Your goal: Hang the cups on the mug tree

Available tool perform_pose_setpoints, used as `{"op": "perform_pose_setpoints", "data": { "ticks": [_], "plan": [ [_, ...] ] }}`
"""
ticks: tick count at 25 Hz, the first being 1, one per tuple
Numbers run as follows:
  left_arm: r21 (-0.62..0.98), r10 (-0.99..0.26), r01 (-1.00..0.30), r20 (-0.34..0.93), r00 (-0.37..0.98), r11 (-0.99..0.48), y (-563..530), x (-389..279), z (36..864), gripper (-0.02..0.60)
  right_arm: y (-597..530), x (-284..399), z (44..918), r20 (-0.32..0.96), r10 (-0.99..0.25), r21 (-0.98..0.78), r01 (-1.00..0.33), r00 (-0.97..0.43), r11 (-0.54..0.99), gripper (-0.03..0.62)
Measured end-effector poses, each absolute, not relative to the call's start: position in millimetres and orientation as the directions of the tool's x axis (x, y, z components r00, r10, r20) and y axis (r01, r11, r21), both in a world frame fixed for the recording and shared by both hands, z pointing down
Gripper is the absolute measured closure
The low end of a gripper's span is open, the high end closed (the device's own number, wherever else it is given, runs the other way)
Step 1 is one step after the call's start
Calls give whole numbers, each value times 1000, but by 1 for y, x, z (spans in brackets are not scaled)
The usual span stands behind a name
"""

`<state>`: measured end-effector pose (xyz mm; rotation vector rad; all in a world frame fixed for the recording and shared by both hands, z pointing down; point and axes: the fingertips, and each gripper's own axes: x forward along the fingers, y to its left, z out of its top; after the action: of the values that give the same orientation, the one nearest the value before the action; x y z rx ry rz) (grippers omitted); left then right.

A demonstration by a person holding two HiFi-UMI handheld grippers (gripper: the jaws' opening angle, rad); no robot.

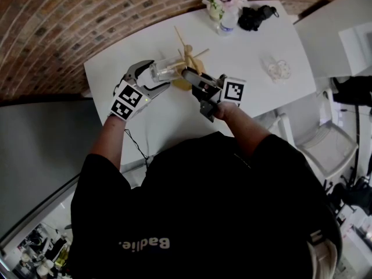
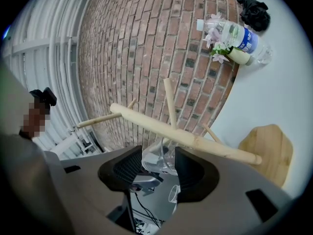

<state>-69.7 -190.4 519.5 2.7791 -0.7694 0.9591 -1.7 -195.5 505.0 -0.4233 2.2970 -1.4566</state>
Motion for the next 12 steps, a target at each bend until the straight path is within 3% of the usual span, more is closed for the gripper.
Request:
{"op": "perform_pose_setpoints", "data": {
  "ticks": [12],
  "plan": [
    [-55,-449,-518,582,678,-854,-189,-74,516,202,-195,20,507,-128,-480,-905,-96,-868,415,375]
  ]
}}
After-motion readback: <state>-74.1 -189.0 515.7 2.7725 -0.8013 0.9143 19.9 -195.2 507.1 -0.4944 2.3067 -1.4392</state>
